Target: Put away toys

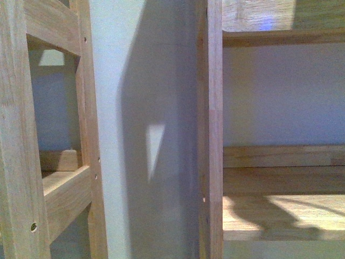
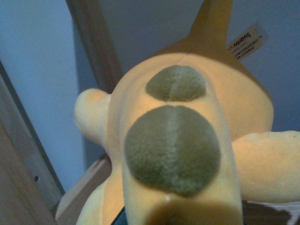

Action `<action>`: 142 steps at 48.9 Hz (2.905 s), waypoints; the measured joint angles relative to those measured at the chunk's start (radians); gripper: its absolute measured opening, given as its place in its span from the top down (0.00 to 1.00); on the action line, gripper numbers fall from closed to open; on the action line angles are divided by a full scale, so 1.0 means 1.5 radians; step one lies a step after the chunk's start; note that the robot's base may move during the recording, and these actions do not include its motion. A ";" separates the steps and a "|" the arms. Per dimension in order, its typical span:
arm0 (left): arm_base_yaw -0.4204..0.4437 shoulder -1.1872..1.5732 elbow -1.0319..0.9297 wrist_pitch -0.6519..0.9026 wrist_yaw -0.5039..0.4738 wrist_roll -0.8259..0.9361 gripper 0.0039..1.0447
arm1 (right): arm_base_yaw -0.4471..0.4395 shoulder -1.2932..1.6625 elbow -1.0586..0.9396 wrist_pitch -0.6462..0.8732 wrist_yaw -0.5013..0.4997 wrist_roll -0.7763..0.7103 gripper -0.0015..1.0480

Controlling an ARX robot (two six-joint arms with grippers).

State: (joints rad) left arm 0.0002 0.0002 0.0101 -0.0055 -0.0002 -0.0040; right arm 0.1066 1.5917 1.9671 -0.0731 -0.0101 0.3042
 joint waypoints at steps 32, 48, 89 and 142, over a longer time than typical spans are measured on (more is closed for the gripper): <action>0.000 0.000 0.000 0.000 0.000 0.000 0.06 | 0.024 0.044 0.000 -0.015 -0.104 0.075 0.93; 0.000 0.000 0.000 0.000 0.000 0.000 0.06 | 0.030 0.055 0.016 -0.030 -0.135 0.084 0.93; 0.000 0.000 0.000 0.000 0.000 0.000 0.06 | -0.016 -0.047 -0.137 0.145 -0.118 0.093 0.06; 0.000 0.000 0.000 0.000 0.000 0.000 0.06 | -0.046 -0.742 -0.884 0.316 -0.041 0.012 0.06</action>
State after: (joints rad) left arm 0.0002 0.0002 0.0101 -0.0055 -0.0006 -0.0040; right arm 0.0380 0.4793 0.6407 0.4007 -0.0723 0.3225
